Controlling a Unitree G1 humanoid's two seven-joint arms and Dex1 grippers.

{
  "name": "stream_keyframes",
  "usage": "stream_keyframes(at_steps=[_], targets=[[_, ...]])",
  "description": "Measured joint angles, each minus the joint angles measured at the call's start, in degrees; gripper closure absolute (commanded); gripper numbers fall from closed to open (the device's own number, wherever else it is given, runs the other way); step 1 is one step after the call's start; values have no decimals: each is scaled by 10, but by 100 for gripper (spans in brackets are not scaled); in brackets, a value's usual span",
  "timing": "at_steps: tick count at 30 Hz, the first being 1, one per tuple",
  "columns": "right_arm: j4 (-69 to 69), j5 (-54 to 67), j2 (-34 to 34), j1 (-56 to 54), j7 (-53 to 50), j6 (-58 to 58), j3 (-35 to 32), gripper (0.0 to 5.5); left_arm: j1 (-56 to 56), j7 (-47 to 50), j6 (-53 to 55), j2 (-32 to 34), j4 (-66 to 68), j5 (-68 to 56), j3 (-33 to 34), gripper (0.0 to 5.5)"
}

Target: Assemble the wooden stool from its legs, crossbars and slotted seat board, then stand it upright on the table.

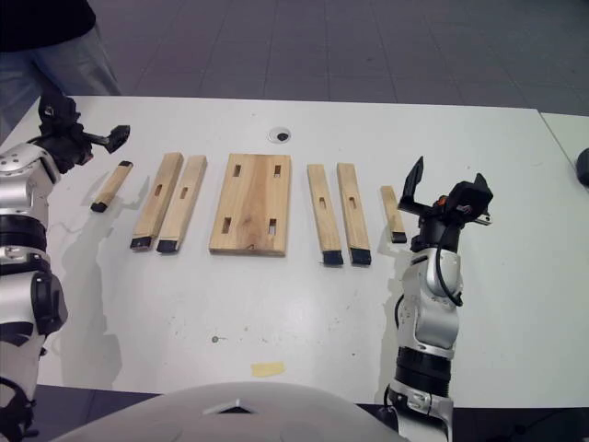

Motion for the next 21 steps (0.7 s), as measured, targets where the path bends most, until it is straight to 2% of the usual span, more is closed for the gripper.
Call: stream_keyframes(at_steps=[9, 15, 21], targets=[[-3, -8, 8, 18, -12, -8, 0, 10, -5, -55, 20, 24, 128, 18, -9, 13], [-3, -12, 7, 17, -20, -8, 0, 10, -1, -79, 34, 23, 157, 46, -37, 109], [-3, -16, 7, 15, -25, -3, 0, 10, 7, -91, 45, 24, 160, 45, -36, 208]])
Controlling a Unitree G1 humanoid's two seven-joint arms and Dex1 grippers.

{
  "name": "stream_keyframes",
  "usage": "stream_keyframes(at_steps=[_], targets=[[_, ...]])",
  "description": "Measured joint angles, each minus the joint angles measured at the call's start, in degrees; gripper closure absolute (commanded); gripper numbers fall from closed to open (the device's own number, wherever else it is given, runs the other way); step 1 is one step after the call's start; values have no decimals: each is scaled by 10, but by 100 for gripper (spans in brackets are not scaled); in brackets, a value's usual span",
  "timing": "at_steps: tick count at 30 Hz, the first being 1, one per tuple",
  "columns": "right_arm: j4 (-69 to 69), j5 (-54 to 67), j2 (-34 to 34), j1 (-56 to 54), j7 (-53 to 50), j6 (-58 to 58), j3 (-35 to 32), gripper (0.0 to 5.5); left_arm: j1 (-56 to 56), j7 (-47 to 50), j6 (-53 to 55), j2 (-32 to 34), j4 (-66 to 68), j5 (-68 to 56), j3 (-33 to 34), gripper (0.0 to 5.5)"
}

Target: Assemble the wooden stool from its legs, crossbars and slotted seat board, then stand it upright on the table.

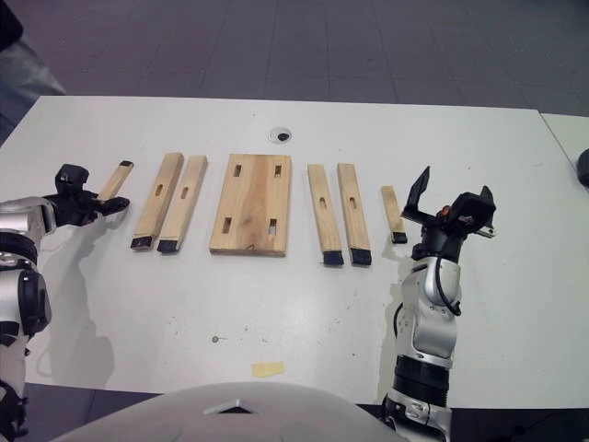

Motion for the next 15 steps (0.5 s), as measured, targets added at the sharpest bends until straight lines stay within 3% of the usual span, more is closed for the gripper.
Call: stream_keyframes(at_steps=[13, 15], targets=[[-2, -4, 1, 2, -7, 7, 1, 10, 31, -11, -18, 0, -24, -4, -13, 415], [-2, -4, 1, 1, -6, 8, 1, 10, 36, 1, -24, -1, -28, -6, -11, 421]])
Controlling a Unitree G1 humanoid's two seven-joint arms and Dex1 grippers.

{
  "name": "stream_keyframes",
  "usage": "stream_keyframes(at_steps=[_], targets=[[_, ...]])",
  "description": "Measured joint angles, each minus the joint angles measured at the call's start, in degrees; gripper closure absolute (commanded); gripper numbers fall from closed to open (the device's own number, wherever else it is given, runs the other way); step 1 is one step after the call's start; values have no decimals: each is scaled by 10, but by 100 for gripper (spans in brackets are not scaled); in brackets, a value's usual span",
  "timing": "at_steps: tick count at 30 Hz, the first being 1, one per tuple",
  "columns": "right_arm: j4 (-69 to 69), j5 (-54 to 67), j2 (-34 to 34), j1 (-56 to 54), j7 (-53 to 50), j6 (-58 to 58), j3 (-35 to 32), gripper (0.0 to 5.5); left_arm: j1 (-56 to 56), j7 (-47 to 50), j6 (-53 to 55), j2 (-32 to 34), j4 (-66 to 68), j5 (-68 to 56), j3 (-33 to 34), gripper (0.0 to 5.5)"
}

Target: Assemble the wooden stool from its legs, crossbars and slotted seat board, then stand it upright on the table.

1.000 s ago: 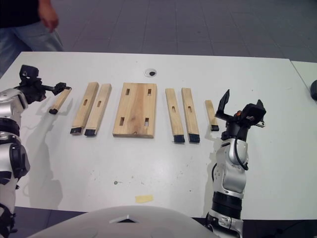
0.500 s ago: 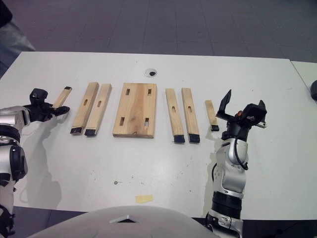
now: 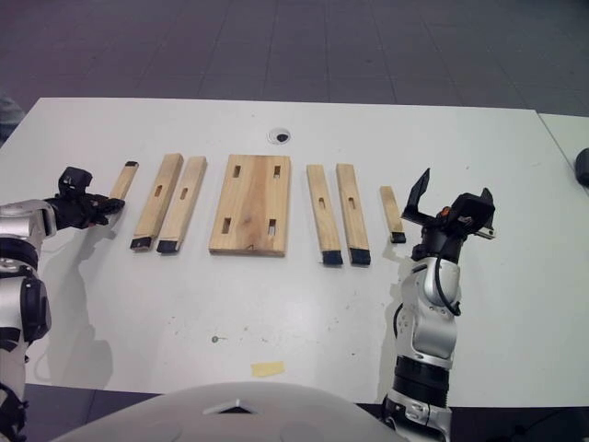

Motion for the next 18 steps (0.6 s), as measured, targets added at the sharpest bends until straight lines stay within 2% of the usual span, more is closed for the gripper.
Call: stream_keyframes(at_steps=[7, 11, 13, 18], targets=[[-1, 10, -4, -18, 11, 24, 1, 10, 14, 81, 10, -35, -45, -58, 67, 421], [-42, 77, -10, -28, 50, 98, 11, 10, -11, 91, 31, -66, -183, -99, 83, 421], [-61, 135, -11, -38, 76, 133, 18, 10, -16, 78, 42, -77, -268, -114, 75, 421], [-97, 398, 7, -72, 117, 235, 23, 10, 21, 18, 84, -135, -523, -170, 11, 421]])
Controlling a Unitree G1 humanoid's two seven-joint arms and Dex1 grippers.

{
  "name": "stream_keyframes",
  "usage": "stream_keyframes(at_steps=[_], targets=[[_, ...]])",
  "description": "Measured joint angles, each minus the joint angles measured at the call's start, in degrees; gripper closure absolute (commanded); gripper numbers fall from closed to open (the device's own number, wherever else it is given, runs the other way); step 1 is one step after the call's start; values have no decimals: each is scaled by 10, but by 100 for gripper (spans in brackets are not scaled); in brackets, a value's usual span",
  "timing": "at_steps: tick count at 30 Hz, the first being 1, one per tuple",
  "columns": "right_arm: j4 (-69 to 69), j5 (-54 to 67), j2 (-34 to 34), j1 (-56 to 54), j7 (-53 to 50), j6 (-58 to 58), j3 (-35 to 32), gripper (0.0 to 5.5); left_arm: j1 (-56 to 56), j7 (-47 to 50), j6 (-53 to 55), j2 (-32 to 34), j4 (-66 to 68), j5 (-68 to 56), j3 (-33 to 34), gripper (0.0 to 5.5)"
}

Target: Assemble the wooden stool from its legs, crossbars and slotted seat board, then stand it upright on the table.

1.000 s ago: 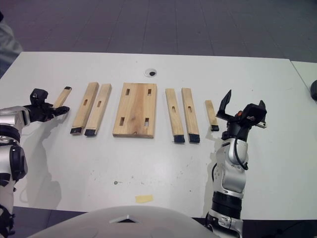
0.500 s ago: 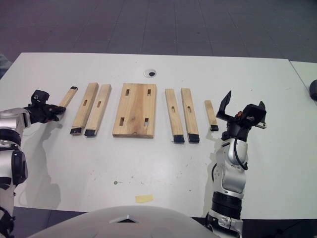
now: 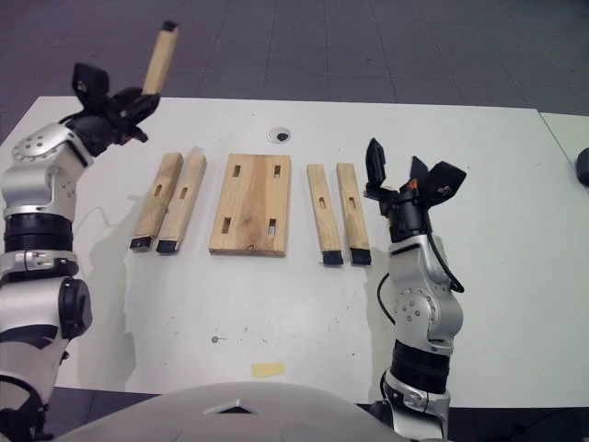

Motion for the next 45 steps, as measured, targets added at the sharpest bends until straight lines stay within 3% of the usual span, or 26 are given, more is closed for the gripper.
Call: stream_keyframes(at_steps=[7, 10, 11, 37, 42, 45], targets=[[-27, 257, 26, -52, -41, 65, 5, 10, 146, -66, 95, -20, -316, -77, -118, 421], [-30, 289, 38, -69, -68, 70, 26, 10, 176, -74, 108, -5, -353, -73, -144, 421], [-30, 296, 41, -70, -73, 73, 33, 35, 179, -77, 109, 2, -361, -71, -150, 421], [-31, 296, 37, -21, -111, 68, 78, 491, 178, -59, 72, -3, -348, -33, -159, 421], [-28, 278, 37, -21, -113, 63, 78, 506, 176, -58, 68, -3, -348, -30, -159, 421], [-26, 262, 41, -21, -109, 52, 77, 508, 175, -56, 71, -3, -347, -26, -159, 351]])
